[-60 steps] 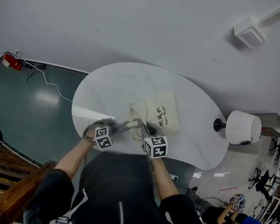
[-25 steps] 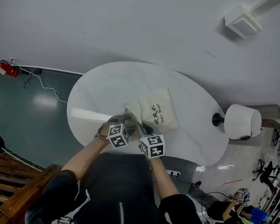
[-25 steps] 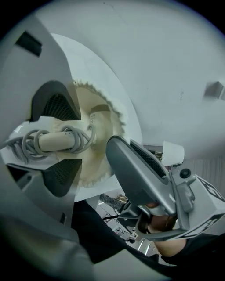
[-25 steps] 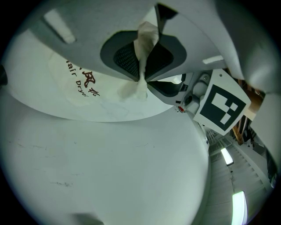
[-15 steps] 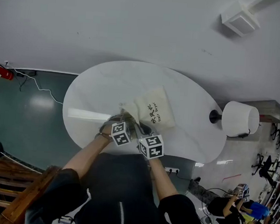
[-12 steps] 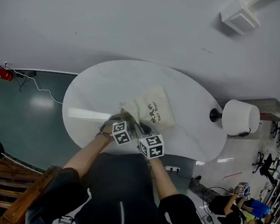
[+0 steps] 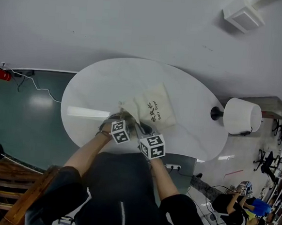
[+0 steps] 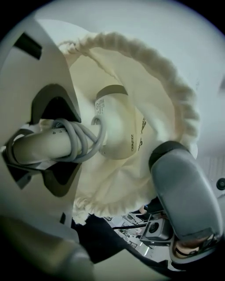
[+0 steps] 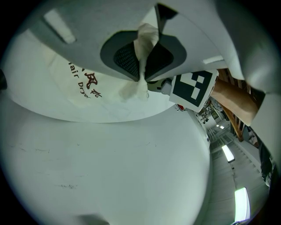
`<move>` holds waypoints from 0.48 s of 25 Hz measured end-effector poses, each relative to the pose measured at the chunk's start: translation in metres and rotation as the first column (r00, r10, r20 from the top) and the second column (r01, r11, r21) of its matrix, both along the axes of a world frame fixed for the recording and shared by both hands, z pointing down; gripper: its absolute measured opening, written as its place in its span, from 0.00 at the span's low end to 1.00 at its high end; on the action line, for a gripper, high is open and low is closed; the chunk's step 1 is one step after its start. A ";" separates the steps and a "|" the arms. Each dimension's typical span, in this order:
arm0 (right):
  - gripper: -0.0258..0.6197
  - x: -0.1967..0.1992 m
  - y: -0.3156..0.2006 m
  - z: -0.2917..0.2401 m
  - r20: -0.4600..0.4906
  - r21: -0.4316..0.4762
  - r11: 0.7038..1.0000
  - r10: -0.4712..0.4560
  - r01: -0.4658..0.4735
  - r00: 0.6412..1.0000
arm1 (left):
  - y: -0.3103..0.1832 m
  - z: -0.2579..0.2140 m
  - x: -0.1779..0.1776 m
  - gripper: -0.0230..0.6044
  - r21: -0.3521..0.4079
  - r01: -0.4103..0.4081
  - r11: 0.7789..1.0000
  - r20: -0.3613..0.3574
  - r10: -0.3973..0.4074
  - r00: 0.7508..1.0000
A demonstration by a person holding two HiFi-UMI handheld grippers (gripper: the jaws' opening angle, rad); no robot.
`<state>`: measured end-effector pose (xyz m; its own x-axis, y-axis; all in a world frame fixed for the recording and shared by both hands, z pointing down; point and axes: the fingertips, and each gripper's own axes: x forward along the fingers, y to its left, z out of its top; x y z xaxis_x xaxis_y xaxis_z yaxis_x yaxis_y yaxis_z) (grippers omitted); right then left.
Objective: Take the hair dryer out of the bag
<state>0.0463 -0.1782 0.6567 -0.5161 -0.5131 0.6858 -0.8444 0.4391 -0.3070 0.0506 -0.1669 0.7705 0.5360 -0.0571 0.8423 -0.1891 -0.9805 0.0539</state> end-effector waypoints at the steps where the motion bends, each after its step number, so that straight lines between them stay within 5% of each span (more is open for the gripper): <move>1: 0.10 0.000 0.001 0.000 -0.001 -0.001 1.000 0.000 0.000 1.000 | 0.000 0.000 0.000 0.45 0.002 -0.001 1.000 0.000 0.001 1.000; 12: 0.10 0.000 0.001 0.002 0.001 0.004 1.000 -0.007 0.007 1.000 | -0.002 -0.009 -0.005 0.39 0.002 0.064 0.998 -0.014 -0.064 0.998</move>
